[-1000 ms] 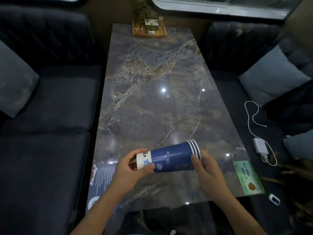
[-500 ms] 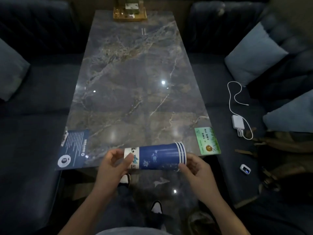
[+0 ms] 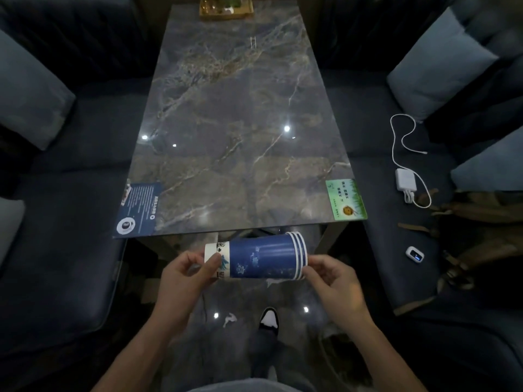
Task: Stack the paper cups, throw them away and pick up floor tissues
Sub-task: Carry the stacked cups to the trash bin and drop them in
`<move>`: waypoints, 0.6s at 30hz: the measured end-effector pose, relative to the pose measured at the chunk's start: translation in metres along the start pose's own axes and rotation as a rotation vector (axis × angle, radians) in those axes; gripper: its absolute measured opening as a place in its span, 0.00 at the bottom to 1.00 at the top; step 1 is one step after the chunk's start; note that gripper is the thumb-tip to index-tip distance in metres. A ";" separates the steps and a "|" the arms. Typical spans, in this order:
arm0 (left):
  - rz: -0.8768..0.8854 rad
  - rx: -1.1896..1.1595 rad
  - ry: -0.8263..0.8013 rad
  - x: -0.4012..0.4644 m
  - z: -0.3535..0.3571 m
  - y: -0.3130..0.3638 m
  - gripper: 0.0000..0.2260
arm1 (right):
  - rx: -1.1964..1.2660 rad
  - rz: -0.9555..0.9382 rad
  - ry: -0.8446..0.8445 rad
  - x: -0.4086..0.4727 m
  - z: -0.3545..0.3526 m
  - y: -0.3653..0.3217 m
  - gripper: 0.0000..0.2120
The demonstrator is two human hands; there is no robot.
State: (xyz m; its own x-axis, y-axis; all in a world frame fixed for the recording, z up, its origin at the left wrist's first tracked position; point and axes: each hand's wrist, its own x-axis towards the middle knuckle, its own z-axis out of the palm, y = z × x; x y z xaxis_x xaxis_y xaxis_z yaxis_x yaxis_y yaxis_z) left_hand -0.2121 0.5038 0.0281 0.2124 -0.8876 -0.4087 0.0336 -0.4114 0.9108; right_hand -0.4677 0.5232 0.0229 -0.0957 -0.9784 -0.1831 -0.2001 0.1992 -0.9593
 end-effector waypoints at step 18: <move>-0.053 0.101 -0.211 -0.178 -0.060 -0.117 0.04 | -0.115 0.164 0.186 -0.266 0.013 0.072 0.10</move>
State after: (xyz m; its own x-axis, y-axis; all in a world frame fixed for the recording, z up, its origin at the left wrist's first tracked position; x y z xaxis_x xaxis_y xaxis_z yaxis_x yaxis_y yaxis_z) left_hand -0.1953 0.7227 -0.0024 0.0040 -0.8833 -0.4689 -0.0608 -0.4682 0.8815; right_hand -0.4443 0.7968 -0.0002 -0.3115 -0.9076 -0.2814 -0.2756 0.3697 -0.8873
